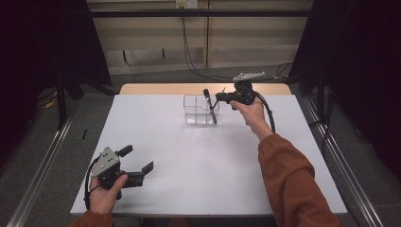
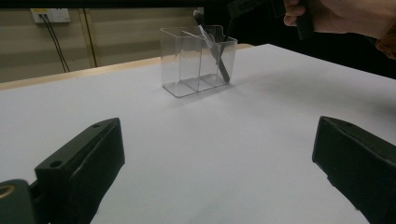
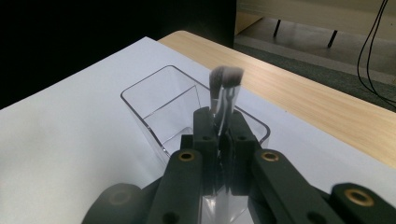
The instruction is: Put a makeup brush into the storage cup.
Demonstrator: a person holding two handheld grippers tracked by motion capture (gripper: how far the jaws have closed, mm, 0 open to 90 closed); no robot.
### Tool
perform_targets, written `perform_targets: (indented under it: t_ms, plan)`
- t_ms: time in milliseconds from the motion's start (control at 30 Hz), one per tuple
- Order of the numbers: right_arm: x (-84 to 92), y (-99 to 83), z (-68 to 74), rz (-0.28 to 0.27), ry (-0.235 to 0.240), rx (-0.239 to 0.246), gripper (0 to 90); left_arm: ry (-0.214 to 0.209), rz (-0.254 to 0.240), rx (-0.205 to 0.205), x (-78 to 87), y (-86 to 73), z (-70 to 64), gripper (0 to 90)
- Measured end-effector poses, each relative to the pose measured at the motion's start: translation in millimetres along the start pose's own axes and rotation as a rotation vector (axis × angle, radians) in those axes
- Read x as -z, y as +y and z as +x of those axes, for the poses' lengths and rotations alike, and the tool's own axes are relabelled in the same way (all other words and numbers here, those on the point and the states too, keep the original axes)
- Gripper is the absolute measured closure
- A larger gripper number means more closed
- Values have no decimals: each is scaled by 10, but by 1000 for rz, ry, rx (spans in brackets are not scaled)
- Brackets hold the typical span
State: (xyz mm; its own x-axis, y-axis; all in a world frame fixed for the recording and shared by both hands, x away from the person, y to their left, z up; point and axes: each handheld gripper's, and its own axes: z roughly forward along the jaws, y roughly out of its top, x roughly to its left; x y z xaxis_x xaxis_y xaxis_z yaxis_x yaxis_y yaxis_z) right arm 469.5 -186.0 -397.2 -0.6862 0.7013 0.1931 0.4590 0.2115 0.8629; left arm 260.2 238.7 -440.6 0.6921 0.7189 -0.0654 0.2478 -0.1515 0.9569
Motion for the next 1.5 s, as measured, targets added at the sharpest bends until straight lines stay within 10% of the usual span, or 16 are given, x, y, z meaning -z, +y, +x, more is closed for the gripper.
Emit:
perform_targets:
  t_ms: [700, 1500]
  plan:
    - [10, -29, 9, -30, 11, -17, 718, -1, 1, 3, 0, -2, 2, 25]
    - [259, -173, -31, -136, -71, 2, 3, 5, 8, 26, -72, -2, 28, 24]
